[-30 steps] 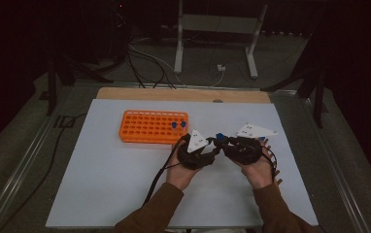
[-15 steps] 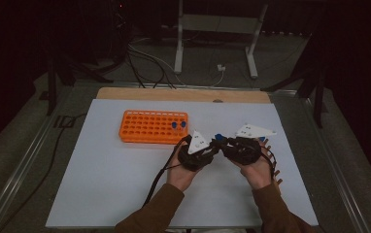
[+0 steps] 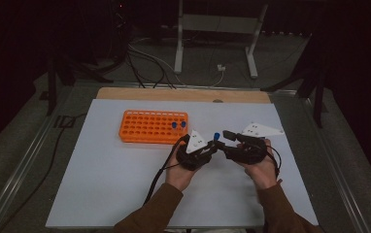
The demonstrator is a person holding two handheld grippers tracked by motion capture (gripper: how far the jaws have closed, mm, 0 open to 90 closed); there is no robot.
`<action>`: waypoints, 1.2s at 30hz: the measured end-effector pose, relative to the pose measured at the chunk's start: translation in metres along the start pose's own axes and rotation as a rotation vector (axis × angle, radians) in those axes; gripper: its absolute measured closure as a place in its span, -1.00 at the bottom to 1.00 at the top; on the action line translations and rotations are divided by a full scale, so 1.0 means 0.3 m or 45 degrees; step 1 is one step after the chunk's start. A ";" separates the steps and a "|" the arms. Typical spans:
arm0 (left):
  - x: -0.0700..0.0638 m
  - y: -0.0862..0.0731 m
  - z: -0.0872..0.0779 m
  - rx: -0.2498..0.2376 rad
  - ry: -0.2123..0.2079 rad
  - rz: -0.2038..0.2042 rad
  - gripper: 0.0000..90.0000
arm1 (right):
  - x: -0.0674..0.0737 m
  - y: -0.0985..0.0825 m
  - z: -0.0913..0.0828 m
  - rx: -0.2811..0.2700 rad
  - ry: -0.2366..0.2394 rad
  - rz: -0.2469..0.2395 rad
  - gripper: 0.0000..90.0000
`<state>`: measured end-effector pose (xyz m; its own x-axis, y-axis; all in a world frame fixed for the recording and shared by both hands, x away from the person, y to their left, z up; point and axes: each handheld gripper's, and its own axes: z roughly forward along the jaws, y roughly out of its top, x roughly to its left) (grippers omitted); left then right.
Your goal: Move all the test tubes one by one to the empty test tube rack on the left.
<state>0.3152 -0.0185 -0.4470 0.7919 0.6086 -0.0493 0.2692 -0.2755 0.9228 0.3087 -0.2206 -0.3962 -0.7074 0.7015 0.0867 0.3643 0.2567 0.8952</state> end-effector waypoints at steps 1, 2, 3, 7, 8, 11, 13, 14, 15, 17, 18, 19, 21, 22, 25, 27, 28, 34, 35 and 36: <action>0.002 -0.001 -0.002 0.002 0.003 -0.001 0.74 | -0.002 0.001 -0.006 -0.001 -0.013 0.001 -0.18; 0.005 -0.002 -0.004 0.000 0.006 -0.006 0.74 | -0.005 0.001 -0.012 -0.002 -0.031 0.002 -0.28; 0.008 -0.003 -0.006 -0.001 0.008 -0.009 0.74 | -0.008 0.000 -0.018 -0.006 -0.045 0.000 -0.37; 0.016 -0.004 -0.012 -0.003 0.014 -0.014 0.74 | -0.026 -0.005 -0.038 -0.013 -0.091 0.013 -0.67; 0.017 -0.003 -0.013 -0.006 0.016 -0.015 0.74 | -0.031 -0.007 -0.043 -0.014 -0.095 0.018 -0.67; 0.022 -0.002 -0.017 -0.009 0.020 -0.017 0.74 | -0.045 -0.014 -0.055 -0.020 -0.106 0.031 -0.80; 0.026 -0.001 -0.021 -0.008 0.025 -0.015 0.74 | -0.053 -0.019 -0.062 -0.025 -0.116 0.039 -0.86; 0.028 -0.001 -0.023 -0.007 0.027 -0.014 0.74 | -0.055 -0.020 -0.065 -0.026 -0.119 0.041 -0.90; 0.029 0.000 -0.024 -0.009 0.027 -0.018 0.74 | -0.058 -0.022 -0.068 -0.026 -0.119 0.039 -0.91; 0.033 0.001 -0.028 -0.008 0.036 -0.013 0.74 | -0.063 -0.027 -0.073 -0.026 -0.120 0.039 -0.93; 0.035 0.001 -0.030 -0.007 0.041 -0.009 0.74 | -0.066 -0.030 -0.075 -0.027 -0.117 0.040 -0.94; 0.037 0.002 -0.033 -0.004 0.046 -0.004 0.74 | -0.068 -0.034 -0.078 -0.026 -0.118 0.044 -0.95; 0.043 0.002 -0.038 -0.004 0.052 -0.008 0.74 | -0.075 -0.042 -0.083 -0.026 -0.111 0.048 -0.98; 0.047 0.003 -0.041 -0.004 0.052 -0.009 0.74 | -0.079 -0.046 -0.086 -0.031 -0.109 0.051 -0.98; 0.057 0.004 -0.051 -0.012 0.061 -0.016 0.74 | -0.093 -0.063 -0.096 -0.061 -0.090 0.079 -1.00; 0.064 0.004 -0.058 -0.015 0.067 -0.016 0.74 | -0.100 -0.073 -0.099 -0.059 -0.095 0.085 -1.00; 0.067 0.004 -0.061 -0.016 0.070 -0.019 0.74 | -0.105 -0.079 -0.101 -0.058 -0.095 0.090 -1.00; 0.085 0.001 -0.079 -0.028 0.097 -0.036 0.74 | -0.126 -0.108 -0.117 -0.051 -0.125 0.105 -1.00; 0.089 0.001 -0.082 -0.029 0.100 -0.036 0.74 | -0.129 -0.113 -0.120 -0.050 -0.136 0.104 -1.00; 0.091 0.000 -0.085 -0.029 0.104 -0.038 0.74 | -0.131 -0.119 -0.124 -0.049 -0.147 0.102 -1.00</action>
<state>0.3229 0.0172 -0.4385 0.7361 0.6753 -0.0461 0.2787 -0.2403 0.9298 0.3010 -0.2821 -0.4153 -0.6016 0.7912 0.1095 0.3917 0.1728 0.9037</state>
